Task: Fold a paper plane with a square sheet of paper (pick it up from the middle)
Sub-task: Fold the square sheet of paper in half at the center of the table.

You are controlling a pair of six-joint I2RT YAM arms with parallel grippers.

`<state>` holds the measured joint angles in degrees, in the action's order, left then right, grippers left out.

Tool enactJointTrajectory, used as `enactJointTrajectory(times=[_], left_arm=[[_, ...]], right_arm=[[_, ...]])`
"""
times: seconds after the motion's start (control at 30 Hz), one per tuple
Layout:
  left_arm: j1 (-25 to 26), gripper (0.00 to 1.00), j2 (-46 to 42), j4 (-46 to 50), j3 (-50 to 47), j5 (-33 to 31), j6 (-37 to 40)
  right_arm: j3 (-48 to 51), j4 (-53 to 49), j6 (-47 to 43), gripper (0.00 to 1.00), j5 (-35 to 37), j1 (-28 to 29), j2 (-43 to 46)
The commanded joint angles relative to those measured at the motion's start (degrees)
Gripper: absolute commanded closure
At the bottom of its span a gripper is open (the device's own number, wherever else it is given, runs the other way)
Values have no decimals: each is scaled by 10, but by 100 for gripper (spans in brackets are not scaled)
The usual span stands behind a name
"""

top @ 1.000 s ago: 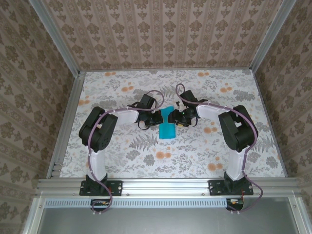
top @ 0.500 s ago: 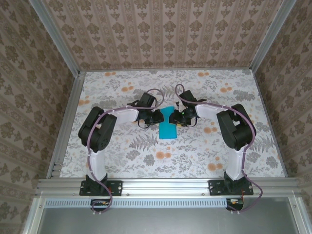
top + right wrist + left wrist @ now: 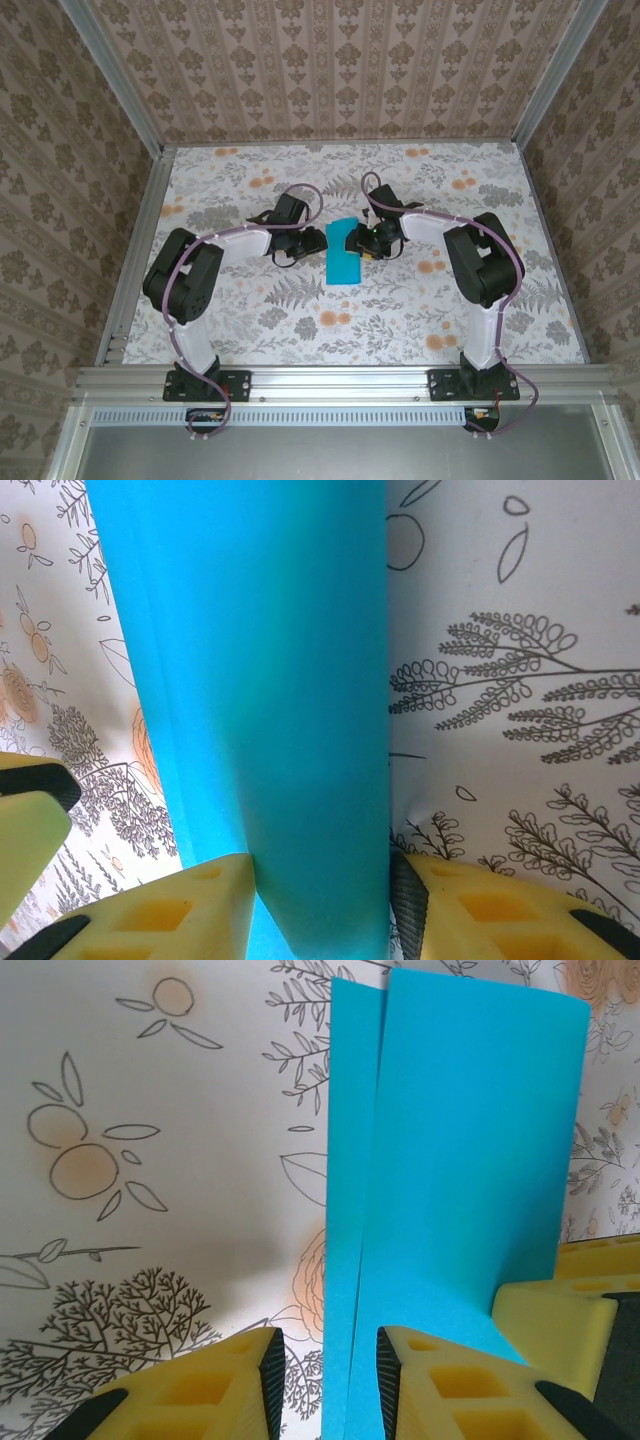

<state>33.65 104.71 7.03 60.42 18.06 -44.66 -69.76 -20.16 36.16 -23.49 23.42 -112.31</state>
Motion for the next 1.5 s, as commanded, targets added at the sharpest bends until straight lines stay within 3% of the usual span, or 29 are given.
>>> enactJointTrajectory(times=[0.0, 0.37, 0.73, 1.47], left_arm=[[-2, 68, -13, -7, -5, -15, -10], [-9, 65, -24, -12, -21, -41, -27], [-16, 64, -34, -23, -35, -32, -35], [-12, 67, -24, -22, -20, -8, -11]], right_arm=[[-13, -35, -18, 56, 34, 4, -36], [-37, -95, -58, 52, 97, 29, -68], [-47, -121, -44, 52, 130, 35, -84], [-69, -141, -36, 49, 143, 40, -119]])
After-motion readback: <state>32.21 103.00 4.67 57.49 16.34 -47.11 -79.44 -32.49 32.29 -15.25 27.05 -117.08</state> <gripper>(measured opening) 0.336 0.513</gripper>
